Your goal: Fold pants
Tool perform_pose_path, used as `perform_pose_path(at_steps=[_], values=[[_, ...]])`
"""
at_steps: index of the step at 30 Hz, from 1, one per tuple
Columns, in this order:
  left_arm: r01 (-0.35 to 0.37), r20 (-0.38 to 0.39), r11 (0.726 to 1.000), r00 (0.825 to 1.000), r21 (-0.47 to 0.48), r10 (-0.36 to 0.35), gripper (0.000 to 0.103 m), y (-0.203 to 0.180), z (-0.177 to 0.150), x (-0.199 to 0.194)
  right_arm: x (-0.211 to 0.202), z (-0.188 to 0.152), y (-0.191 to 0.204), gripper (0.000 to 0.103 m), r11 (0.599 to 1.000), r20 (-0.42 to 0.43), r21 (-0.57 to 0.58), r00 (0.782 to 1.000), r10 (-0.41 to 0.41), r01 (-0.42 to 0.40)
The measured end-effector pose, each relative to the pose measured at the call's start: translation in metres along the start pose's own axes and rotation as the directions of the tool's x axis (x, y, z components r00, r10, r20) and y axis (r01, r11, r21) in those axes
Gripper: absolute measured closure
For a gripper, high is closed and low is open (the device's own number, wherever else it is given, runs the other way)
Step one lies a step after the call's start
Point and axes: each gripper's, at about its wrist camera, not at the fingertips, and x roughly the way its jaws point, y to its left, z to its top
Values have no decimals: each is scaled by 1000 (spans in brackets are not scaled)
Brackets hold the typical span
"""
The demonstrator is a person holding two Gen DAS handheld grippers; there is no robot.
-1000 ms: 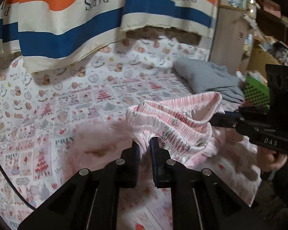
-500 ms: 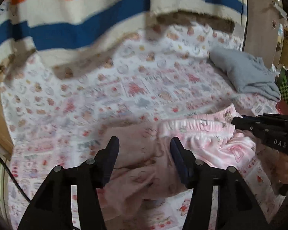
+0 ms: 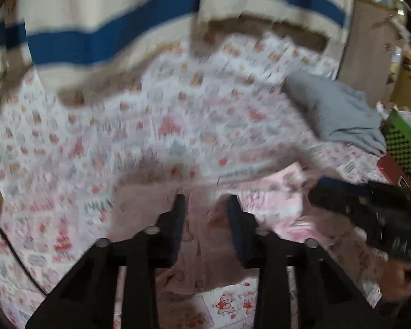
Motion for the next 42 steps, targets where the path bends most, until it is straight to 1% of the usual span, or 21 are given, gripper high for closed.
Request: perform_pose_path(at_steps=[2, 4, 7, 11, 19, 22, 23, 24, 25, 26, 27, 28, 29, 31, 32, 34, 35, 36, 37, 39, 42], values=[[35, -33, 999, 999, -22, -36, 83, 4, -9, 5, 6, -10, -1, 78, 1000, -47, 2, 999, -7, 7], [45, -22, 999, 999, -5, -45, 83, 3, -23, -3, 2, -23, 0, 78, 1000, -62, -14, 998, -1, 0], [94, -27, 996, 995, -2, -94, 83, 2, -40, -19, -5, -38, 2, 78, 999, -78, -34, 997, 22, -25], [47, -16, 998, 999, 31, -47, 83, 0, -53, -15, -4, -50, 1, 78, 999, -79, -42, 997, 24, -27], [21, 36, 999, 999, 41, -22, 82, -2, -59, -26, -9, -50, -1, 78, 999, -56, -33, 998, 26, -28], [25, 84, 1000, 996, 4, -26, 71, 7, -66, -50, -29, -51, -10, 78, 997, -25, 15, 997, 77, -77], [38, 94, 999, 995, -14, -36, 66, 10, -69, -58, -35, -53, -13, 77, 995, -27, 40, 995, 97, -96], [51, 94, 998, 994, -33, -48, 61, 13, -71, -64, -40, -55, -16, 69, 987, -47, 87, 989, 140, -135], [67, 84, 996, 995, -59, -62, 58, 16, -75, -70, -45, -60, -20, 64, 961, -83, 155, 966, 244, -230], [94, 67, 992, 994, -88, -89, 50, 18, -78, -74, -47, -62, -20, 56, 945, -105, 183, 950, 293, -271], [134, 50, 984, 990, -114, -129, 44, 19, -81, -77, -47, -67, -17, 54, 932, -145, 209, 933, 330, -297], [166, 33, 976, 986, -142, -163, 42, 21, -83, -77, -48, -70, -13, 54, 935, -163, 203, 932, 324, -290], [183, 15, 969, 983, -168, -183, 41, 21, -84, -76, -48, -73, -9, 53, 948, -162, 180, 943, 292, -263], [186, -16, 961, 981, -206, -193, 40, 23, -83, -69, -46, -74, -5, 48, 972, -162, 147, 964, 209, -185], [177, -28, 958, 982, -227, -188, 40, 25, -82, -65, -43, -74, -6, 44, 973, -164, 157, 967, 195, -170], [185, -44, 941, 978, -284, -205, 40, 31, -81, -56, -37, -74, -13, 42, 962, -169, 214, 964, 207, -169], [201, -47, 930, 973, -309, -226, 39, 33, -80, -53, -33, -74, -18, 40, 953, -176, 252, 960, 216, -168], [212, -48, 918, 969, -335, -242, 38, 36, -79, -49, -30, -73, -22, 33, 946, -181, 281, 959, 219, -163], [218, -50, 909, 967, -355, -251, 37, 38, -78, -46, -28, -72, -25, 32, 938, -176, 304, 958, 227, -167], [230, -43, 892, 963, -389, -267, 36, 42, -75, -38, -26, -69, -30, 26, 929, -152, 330, 961, 229, -169], [232, -46, 870, 959, -434, -279, 35, 46, -73, -27, -20, -64, -35, 24, 916, -120, 368, 968, 220, -163]])
